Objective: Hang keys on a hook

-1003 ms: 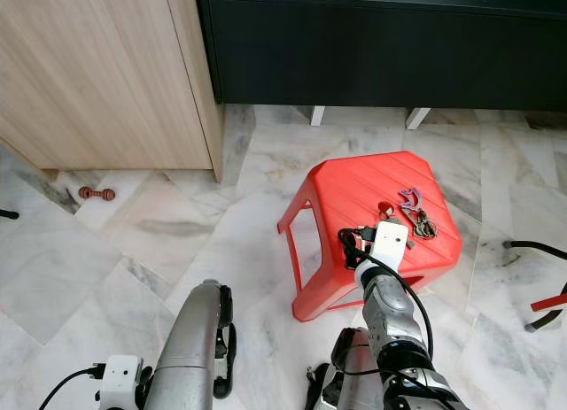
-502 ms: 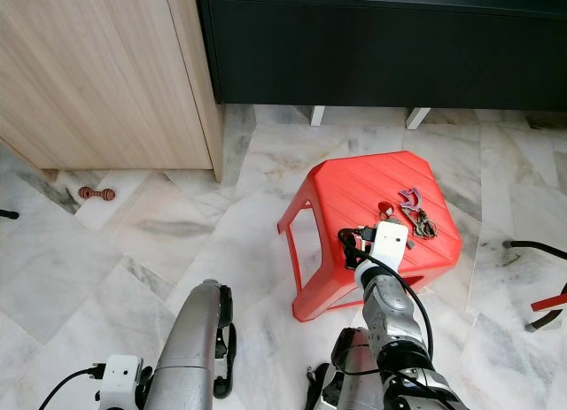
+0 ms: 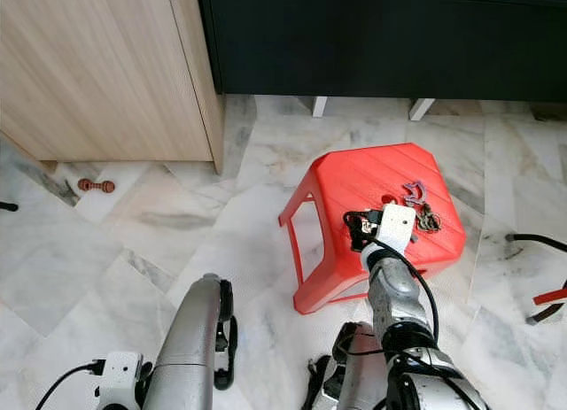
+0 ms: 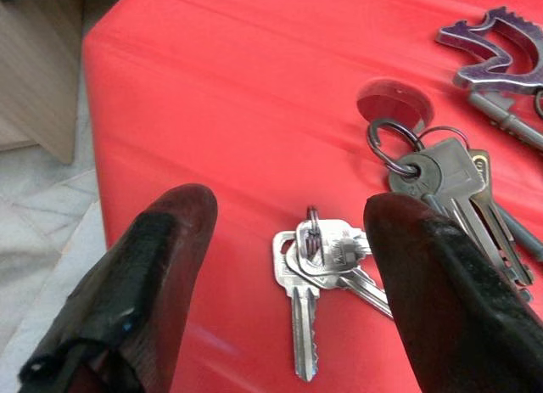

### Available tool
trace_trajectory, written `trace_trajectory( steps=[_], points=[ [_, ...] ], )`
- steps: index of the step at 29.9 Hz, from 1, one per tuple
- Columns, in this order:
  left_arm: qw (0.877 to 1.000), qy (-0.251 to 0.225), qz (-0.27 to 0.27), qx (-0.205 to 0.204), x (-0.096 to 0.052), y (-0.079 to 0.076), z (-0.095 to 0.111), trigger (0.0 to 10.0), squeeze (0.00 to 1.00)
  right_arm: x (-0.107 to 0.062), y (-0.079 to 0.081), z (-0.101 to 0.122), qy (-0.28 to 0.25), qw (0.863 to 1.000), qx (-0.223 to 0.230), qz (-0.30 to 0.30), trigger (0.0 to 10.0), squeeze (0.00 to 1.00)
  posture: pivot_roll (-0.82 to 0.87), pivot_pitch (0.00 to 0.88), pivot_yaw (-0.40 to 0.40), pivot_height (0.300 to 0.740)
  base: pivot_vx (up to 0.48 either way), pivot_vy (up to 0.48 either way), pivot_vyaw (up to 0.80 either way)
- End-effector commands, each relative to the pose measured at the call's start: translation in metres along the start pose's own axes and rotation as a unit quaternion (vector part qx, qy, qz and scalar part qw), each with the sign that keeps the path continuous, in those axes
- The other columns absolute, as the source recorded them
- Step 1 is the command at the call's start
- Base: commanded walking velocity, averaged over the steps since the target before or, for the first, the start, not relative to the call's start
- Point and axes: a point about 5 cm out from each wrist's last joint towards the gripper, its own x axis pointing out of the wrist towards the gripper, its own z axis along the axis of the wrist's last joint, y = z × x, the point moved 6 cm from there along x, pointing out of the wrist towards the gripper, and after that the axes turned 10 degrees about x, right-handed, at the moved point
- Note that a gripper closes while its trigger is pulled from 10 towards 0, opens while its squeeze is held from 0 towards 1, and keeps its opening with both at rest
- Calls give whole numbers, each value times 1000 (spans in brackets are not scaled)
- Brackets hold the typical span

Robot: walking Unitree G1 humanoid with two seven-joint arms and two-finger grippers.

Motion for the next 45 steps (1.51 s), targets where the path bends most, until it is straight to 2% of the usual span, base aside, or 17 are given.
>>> trace_trajectory(
  steps=[1, 45],
  points=[
    [954, -290, 71, 0, -6, 37, 170, 10000, 0, -4, -12, -11, 15, 1000, 0, -16, 10000, 0, 183, 356, -99, 601, 0, 0, 0],
    [954, -290, 71, 0, -6, 37, 170, 10000, 0, -4, -12, -11, 15, 1000, 0, -16, 10000, 0, 183, 356, -99, 601, 0, 0, 0]
  ],
)
